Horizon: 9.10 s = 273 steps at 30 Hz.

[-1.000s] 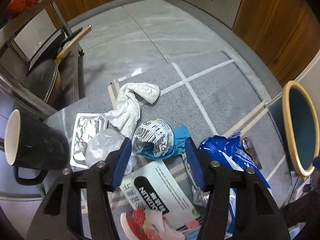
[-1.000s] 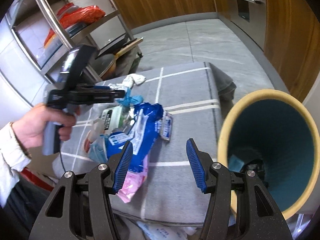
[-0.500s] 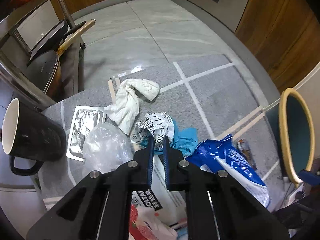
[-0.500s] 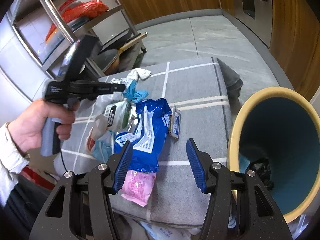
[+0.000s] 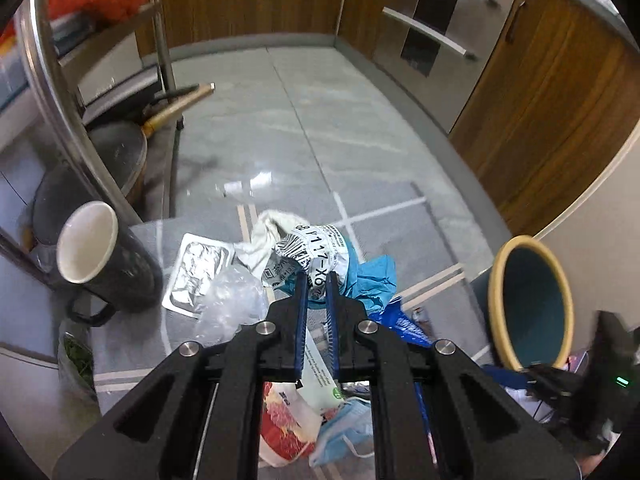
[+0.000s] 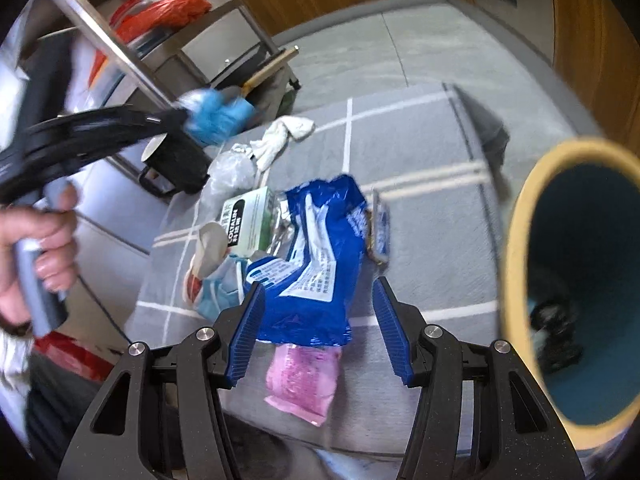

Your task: Collect trash

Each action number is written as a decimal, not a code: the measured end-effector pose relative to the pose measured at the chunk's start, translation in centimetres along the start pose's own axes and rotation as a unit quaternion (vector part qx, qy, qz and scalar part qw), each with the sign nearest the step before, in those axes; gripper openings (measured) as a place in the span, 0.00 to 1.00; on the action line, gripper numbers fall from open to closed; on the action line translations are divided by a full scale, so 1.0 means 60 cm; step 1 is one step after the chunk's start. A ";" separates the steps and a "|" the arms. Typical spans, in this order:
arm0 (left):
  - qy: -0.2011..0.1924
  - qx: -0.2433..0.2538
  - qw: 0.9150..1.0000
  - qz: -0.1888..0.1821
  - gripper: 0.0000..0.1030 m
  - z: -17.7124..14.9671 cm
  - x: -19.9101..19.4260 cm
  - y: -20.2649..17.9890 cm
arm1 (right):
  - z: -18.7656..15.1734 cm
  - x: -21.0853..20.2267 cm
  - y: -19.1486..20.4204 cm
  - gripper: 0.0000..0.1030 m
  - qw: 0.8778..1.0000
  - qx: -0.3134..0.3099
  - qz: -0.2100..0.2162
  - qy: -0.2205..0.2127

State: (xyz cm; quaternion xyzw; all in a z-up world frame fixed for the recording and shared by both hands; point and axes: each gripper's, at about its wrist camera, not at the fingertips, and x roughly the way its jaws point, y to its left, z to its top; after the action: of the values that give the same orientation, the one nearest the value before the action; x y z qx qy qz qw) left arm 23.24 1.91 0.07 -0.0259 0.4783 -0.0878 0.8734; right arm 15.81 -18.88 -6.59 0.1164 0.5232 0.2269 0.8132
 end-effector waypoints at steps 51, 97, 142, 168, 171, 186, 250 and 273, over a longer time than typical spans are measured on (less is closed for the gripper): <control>-0.036 0.074 0.994 -0.071 0.08 -0.030 -0.051 -0.165 | -0.020 -0.207 -0.129 0.20 0.984 0.082 -0.062 -0.144; 0.060 0.208 0.966 -0.141 0.33 -0.112 0.097 -0.411 | -0.105 -0.236 -0.293 0.22 0.963 0.173 -0.180 -0.102; 0.012 -0.091 0.995 0.030 0.58 -0.113 0.027 0.139 | 0.002 -0.100 -0.053 0.47 0.992 -0.004 -0.109 -0.069; 0.095 -0.055 0.993 0.036 0.18 -0.072 0.147 0.131 | 0.044 0.066 -0.013 0.44 0.995 -0.036 -0.094 0.012; 0.085 -0.058 0.994 0.037 0.18 -0.072 0.125 0.136 | 0.044 0.092 -0.013 0.43 0.994 -0.038 -0.096 0.023; 0.022 -0.060 0.998 0.017 0.17 -0.060 -0.025 0.097 | 0.050 0.136 -0.018 0.30 0.990 -0.058 -0.127 0.015; 0.093 0.086 0.964 -0.232 0.18 -0.102 0.121 -0.417 | -0.095 -0.313 -0.249 0.30 0.957 0.128 -0.184 -0.186; 0.049 0.084 0.977 -0.192 0.56 -0.077 0.051 -0.335 | -0.087 -0.258 -0.251 0.30 0.966 0.114 -0.187 -0.134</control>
State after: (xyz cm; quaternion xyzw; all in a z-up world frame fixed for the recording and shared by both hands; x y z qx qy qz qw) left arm 18.40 -18.25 -2.37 -0.0396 0.4978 -0.2950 0.8146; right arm 9.39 -39.82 -2.86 0.1375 0.4441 -0.0079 0.8853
